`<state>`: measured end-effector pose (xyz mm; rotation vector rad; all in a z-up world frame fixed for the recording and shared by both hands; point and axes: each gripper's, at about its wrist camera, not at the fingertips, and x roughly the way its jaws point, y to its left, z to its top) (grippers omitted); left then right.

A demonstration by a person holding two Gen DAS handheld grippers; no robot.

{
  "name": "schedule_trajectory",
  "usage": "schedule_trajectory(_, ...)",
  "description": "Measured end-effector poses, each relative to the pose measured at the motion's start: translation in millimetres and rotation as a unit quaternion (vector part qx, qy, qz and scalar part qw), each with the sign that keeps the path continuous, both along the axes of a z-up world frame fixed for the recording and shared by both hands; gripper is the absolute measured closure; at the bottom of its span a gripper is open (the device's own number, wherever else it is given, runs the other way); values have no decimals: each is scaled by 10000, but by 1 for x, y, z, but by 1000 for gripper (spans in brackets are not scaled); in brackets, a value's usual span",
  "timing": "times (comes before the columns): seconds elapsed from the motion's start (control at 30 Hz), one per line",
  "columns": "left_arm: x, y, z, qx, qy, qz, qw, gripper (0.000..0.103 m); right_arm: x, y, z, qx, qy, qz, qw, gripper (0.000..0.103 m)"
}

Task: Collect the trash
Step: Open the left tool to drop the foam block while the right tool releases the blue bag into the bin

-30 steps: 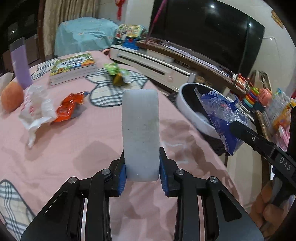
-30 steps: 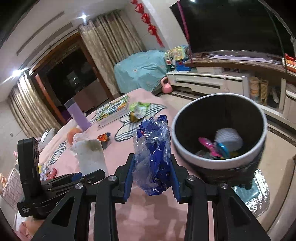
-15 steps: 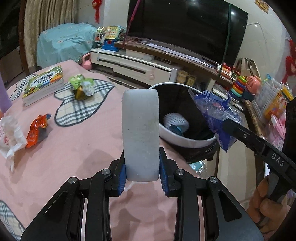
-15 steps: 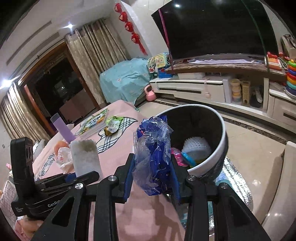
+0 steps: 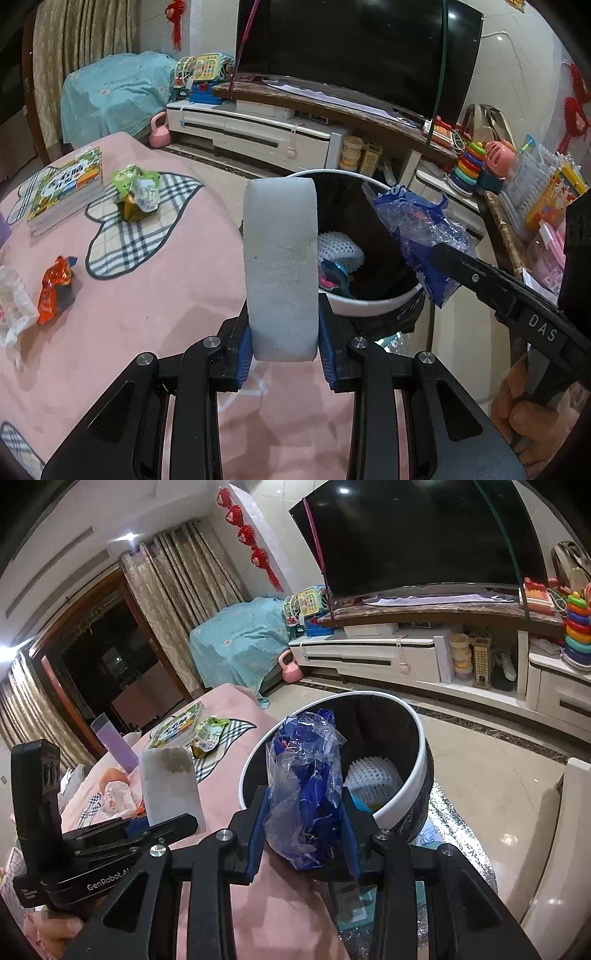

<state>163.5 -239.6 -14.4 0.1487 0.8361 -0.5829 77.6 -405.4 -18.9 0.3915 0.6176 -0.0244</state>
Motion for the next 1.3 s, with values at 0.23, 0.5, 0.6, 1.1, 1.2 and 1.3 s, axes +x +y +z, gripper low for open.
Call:
schedule_trajectory(0.23, 6, -21, 8, 98, -117, -169, 9997, 75, 7, -4, 4, -58, -11, 2, 10000, 65)
schedule_trajectory(0.5, 14, -37, 10, 116, -78, -290, 9995, 74, 19, -9, 7, -136, 30, 23, 9999, 65)
schedule_trajectory(0.6, 18, -43, 10, 122, -59, -315, 9994, 75, 23, -12, 9, -178, 43, 9, 9998, 65)
schedule_trajectory(1.1, 43, -64, 1, 293, 164, -412, 9986, 75, 47, -25, 5, -234, 254, -20, 9994, 64)
schedule_trajectory(1.2, 47, -67, -4, 322, 231, -405, 9984, 75, 50, -27, 2, -198, 306, -9, 9993, 64)
schedule_trajectory(1.3, 49, -68, -7, 291, 298, -390, 9984, 75, 53, -29, 1, -186, 344, 8, 9992, 64)
